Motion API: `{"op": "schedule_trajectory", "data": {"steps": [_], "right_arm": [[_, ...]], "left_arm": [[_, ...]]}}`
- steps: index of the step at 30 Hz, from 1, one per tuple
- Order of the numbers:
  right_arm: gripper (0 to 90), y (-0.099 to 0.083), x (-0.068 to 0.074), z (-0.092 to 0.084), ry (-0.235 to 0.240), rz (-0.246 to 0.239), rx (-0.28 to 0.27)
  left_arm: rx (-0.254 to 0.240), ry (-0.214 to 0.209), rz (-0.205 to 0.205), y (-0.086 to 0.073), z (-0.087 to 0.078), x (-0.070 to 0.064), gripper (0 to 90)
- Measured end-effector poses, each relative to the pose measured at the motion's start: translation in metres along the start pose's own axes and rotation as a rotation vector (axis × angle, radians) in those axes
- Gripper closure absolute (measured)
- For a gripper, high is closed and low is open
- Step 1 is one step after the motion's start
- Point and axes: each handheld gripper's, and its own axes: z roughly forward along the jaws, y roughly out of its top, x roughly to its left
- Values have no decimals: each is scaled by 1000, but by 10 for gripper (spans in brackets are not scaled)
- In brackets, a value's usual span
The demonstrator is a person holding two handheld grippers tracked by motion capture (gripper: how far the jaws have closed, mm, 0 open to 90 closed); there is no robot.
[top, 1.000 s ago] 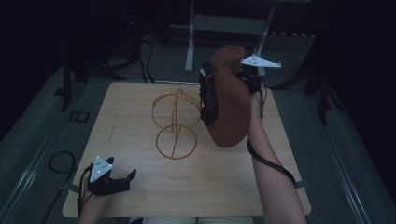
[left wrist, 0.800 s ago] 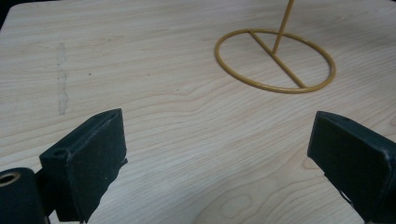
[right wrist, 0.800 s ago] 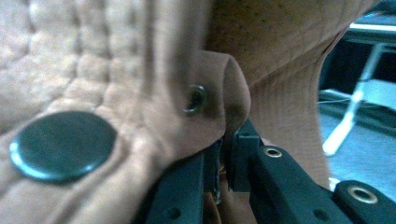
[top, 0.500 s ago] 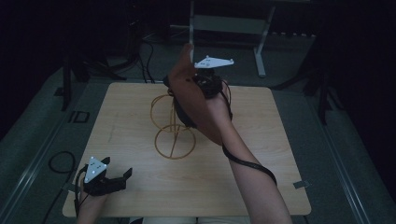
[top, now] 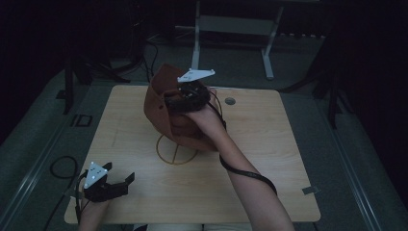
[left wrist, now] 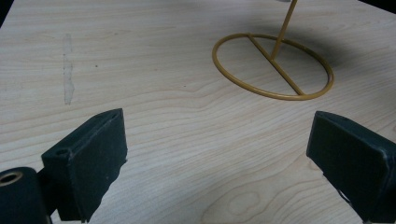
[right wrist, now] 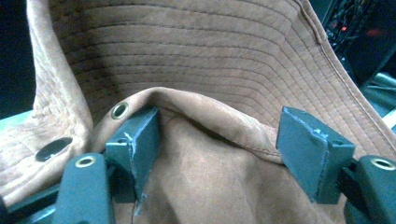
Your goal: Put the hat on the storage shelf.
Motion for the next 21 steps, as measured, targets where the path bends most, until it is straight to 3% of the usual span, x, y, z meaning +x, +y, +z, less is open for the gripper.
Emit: {"op": "schedule_trajectory", "data": {"steps": [2, 4, 8, 10, 13, 14, 21], "right_arm": [[147, 0, 4, 0, 0, -36, 17], [109, -1, 8, 2, -26, -78, 33], [99, -8, 19, 7, -90, -153, 26], [99, -12, 26, 9, -126, -215, 24], [99, -14, 31, 9, -141, -241, 24], [99, -16, 39, 11, -179, -289, 25], [101, -12, 32, -1, -117, -249, 17]], "left_arm": [[2, -3, 0, 0, 1, 0, 58], [4, 0, 2, 0, 1, -1, 58], [7, 2, 3, 0, 1, -1, 58], [7, 7, 1, -1, 1, -2, 58], [9, 6, 0, -1, 2, -2, 58], [7, 4, -3, -1, 2, -2, 58], [19, 5, -2, -3, 4, -1, 58]]}}
